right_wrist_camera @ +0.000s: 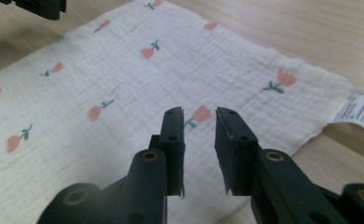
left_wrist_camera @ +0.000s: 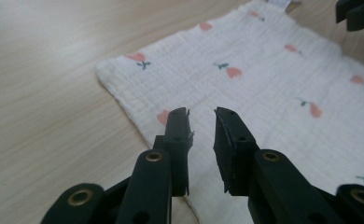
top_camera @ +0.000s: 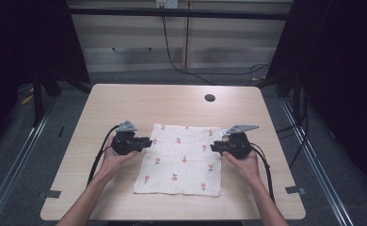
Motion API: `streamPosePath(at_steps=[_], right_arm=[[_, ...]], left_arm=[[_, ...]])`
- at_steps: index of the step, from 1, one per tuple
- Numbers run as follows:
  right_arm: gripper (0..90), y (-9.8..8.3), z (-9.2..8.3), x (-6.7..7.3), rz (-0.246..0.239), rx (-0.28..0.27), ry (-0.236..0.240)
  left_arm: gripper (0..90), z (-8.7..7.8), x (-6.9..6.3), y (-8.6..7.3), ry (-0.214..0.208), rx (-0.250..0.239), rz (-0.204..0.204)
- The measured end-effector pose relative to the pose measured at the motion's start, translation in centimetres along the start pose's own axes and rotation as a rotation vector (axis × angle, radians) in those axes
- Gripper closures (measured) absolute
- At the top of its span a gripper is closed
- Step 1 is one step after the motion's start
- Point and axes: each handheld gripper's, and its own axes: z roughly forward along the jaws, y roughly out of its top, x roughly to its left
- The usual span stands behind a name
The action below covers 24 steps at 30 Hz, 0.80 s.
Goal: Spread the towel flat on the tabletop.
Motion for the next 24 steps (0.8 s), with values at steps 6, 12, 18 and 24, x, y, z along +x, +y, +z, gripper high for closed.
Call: streamPosePath(at_steps=[6,12,18,24], right_arm=[[81.6,-1.1,1.1,0.2,-0.012,0.051,0.014],[82.6,-1.8,2.5,0.0,-0.001,0.093,0.015],[82.4,-1.5,3.3,-0.1,0.020,0.064,0.031],[81.3,-1.4,3.1,0.8,-0.021,0.098,0.015]], left_arm=[[80.2,1.5,0.2,-0.8,0.015,0.052,0.001],[81.4,1.3,0.1,-1.5,0.006,0.080,0.013],[82.3,0.6,-0.4,-2.0,0.014,0.092,0.047],[83.0,-0.8,-0.6,-3.1,0.002,0.095,0.066]])
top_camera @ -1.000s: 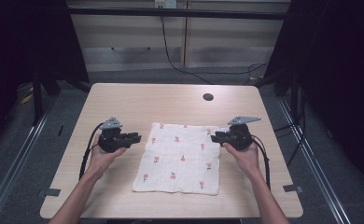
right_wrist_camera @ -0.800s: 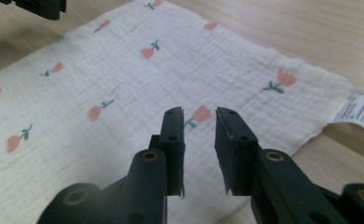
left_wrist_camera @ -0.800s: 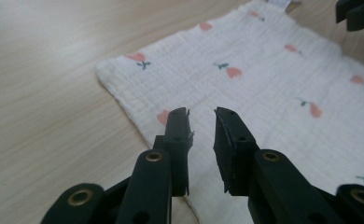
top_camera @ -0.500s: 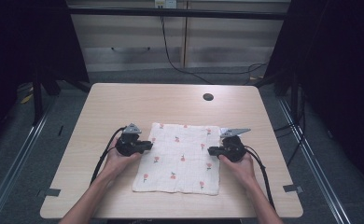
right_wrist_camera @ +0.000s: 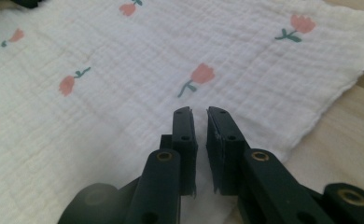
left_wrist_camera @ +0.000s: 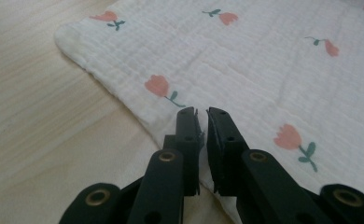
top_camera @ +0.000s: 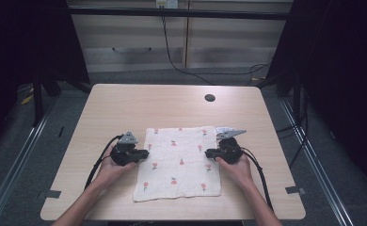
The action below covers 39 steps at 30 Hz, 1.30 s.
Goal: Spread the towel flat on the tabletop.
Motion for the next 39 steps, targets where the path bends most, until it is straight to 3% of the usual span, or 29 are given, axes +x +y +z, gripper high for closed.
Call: streamPosePath(at_steps=[2,3,6,18,33,39], right_arm=[[80.6,-0.2,-0.3,0.3,-0.006,0.017,-0.004],[80.5,-0.3,-0.5,0.5,-0.005,0.022,-0.001],[80.7,-0.7,-0.8,0.8,-0.010,0.030,0.014],[81.4,-2.1,-1.8,2.6,-0.035,0.037,0.049],[78.9,-2.4,-1.9,2.8,-0.027,0.029,0.070],[75.4,-1.8,-2.3,2.4,-0.026,-0.002,0.060]], left_arm=[[83.1,-0.3,-0.3,-0.3,0.002,-0.001,0.001],[83.1,-0.4,-0.6,-0.3,0.010,0.009,0.024],[83.1,-0.8,-1.1,-0.6,0.003,0.015,0.040],[83.0,-1.3,-1.5,-1.4,-0.005,0.000,0.030],[81.0,-2.0,-1.8,-2.0,-0.035,-0.002,0.012],[73.2,-2.0,-1.7,-1.9,-0.031,-0.013,0.009]])
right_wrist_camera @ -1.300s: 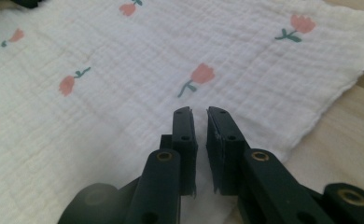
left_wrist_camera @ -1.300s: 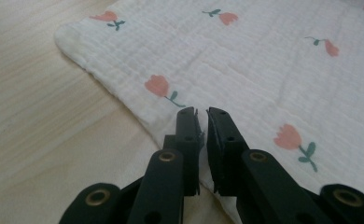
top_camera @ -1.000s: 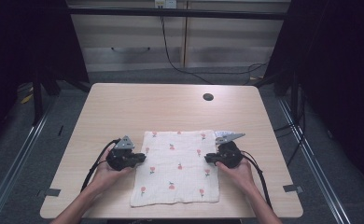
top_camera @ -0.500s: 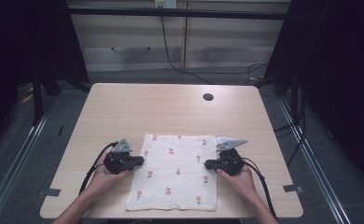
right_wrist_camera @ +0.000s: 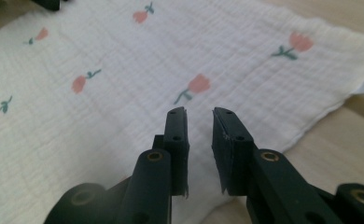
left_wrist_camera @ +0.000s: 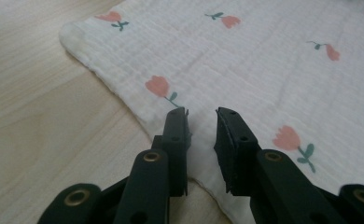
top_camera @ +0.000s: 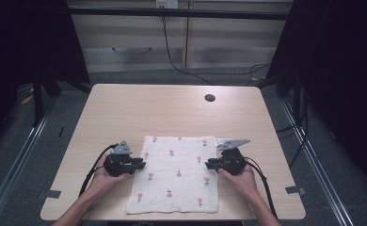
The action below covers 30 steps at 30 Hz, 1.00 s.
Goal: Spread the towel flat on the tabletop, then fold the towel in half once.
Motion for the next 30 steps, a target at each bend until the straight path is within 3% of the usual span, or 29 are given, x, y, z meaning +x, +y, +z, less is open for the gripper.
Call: streamPosePath(at_steps=[6,11,19,30], right_arm=[[73.9,0.9,-1.0,-1.0,0.021,-0.060,-0.030],[70.1,2.1,-1.3,-3.3,0.058,-0.115,-0.066],[66.1,3.2,-0.2,-5.3,0.083,-0.105,-0.098],[56.7,4.8,0.8,-6.7,0.075,-0.074,-0.127]], left_arm=[[67.6,-0.7,0.6,0.4,0.000,-0.048,-0.045],[61.7,-1.4,1.2,0.4,0.019,-0.078,-0.091],[53.2,-1.7,1.7,0.4,0.035,-0.088,-0.122],[46.5,-1.8,2.1,0.2,0.060,-0.081,-0.149]])
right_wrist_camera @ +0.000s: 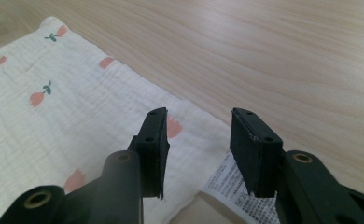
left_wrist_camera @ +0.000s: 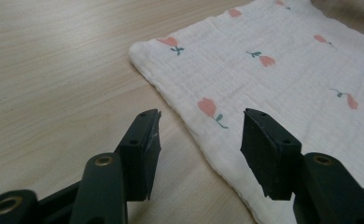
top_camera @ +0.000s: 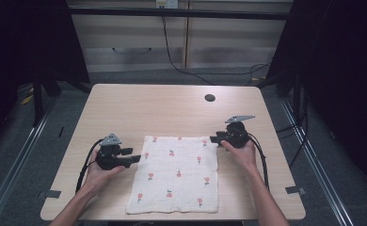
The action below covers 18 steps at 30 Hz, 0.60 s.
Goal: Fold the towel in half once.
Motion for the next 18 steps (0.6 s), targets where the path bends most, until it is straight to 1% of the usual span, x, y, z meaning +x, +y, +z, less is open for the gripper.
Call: streamPosePath(at_steps=[1,3,6,10,11,14,18], right_arm=[[56.4,0.1,0.1,-0.1,0.001,0.006,0.000],[56.2,0.2,0.5,-0.5,-0.003,0.018,-0.006],[54.6,0.2,0.8,-0.8,0.005,0.037,-0.019],[53.6,0.1,1.2,-1.0,0.003,0.036,-0.023],[53.2,0.2,1.4,-1.1,0.012,0.047,-0.031],[52.9,0.2,1.6,-1.3,0.018,0.047,-0.030],[53.1,0.4,2.0,-1.3,0.012,0.054,-0.033]], left_arm=[[46.3,0.0,0.0,0.0,0.000,-0.004,-0.007],[45.9,0.0,0.1,0.0,0.002,0.000,-0.003],[45.6,0.0,0.1,0.0,0.001,0.001,-0.002],[45.4,0.1,0.0,-0.1,0.000,0.009,0.003],[45.3,0.2,-0.1,-0.1,0.000,0.015,0.006],[45.1,0.3,-0.2,-0.1,-0.002,0.022,0.010],[44.8,0.5,-0.3,-0.2,-0.006,0.031,0.019]])
